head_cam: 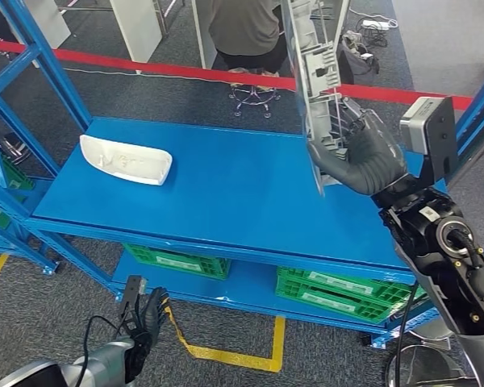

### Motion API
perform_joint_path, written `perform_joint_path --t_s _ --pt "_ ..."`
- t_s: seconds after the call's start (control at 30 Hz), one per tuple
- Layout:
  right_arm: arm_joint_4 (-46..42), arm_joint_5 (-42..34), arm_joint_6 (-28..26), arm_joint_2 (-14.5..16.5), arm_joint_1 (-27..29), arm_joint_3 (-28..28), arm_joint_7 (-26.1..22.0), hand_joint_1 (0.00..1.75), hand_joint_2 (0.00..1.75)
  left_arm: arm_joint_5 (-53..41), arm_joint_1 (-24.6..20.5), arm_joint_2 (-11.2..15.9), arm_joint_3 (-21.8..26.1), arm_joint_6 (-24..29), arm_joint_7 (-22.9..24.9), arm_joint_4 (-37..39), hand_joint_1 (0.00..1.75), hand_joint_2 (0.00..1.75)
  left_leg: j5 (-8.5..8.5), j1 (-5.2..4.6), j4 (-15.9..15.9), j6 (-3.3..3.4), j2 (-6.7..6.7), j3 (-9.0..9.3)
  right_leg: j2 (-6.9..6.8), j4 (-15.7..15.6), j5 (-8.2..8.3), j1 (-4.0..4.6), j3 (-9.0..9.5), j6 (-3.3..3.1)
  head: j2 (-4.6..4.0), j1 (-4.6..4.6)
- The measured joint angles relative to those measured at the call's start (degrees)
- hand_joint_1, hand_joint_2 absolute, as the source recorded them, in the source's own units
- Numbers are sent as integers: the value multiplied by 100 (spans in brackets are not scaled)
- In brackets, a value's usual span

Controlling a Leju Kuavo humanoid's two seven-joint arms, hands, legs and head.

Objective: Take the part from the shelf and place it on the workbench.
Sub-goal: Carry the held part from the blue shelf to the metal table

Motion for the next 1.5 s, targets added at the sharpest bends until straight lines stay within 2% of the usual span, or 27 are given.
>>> perform_joint_path --t_s 0.3,0.57,0.8,1.03,1.23,1.33,1.4,1.47,1.5 --pt "-13 92 2 -48 32 3 -193 175 175 -1 -1 -7 -1 0 0 0 0 0 0 0 0 0 0 0 0 0 0 0 0 0 0 -1" --pt "-14 63 542 -49 189 14 -323 175 175 -8 -17 -17 -4 -2 10 0 0 0 0 0 0 0 0 0 0 0 0 0 0 0 0 -1" --pt "23 557 276 -49 339 3 -486 175 175 23 -17 -17 -4 -2 7 0 0 0 0 0 2 0 -6 -4 -6 0 2 -2 1 2 0 0" --pt "113 890 273 -40 491 -55 -686 175 175 -35 -28 -16 -8 200 -82 0 0 0 0 -6 24 1 -7 -16 -7 -2 11 -11 -3 16 0 -2" --pt "194 1043 321 13 592 -133 -695 175 175 -40 -28 -11 -17 191 -139 0 0 0 7 -15 80 17 -13 -78 -9 -5 44 -15 -31 65 0 -1" --pt "231 966 564 45 594 -166 -717 175 175 20 -28 -9 -17 81 -96 0 0 0 63 10 18 77 -4 -67 -16 -9 50 -9 -61 113 0 -2" --pt "238 880 746 58 585 -183 -739 175 175 19 -32 -12 -17 39 -81 0 0 0 116 53 -59 119 9 -41 -50 317 -135 -9 -235 158 0 21" --pt "245 830 826 59 589 -188 -762 175 175 21 -27 -14 -17 12 -58 1 0 0 127 66 -73 128 7 -35 -82 1091 -449 -49 -597 208 0 46" --pt "250 819 838 60 602 -188 -768 175 175 21 -22 -15 -17 4 -48 2 0 0 122 71 -72 123 -5 -32 -91 1449 -541 -76 -775 230 0 46"
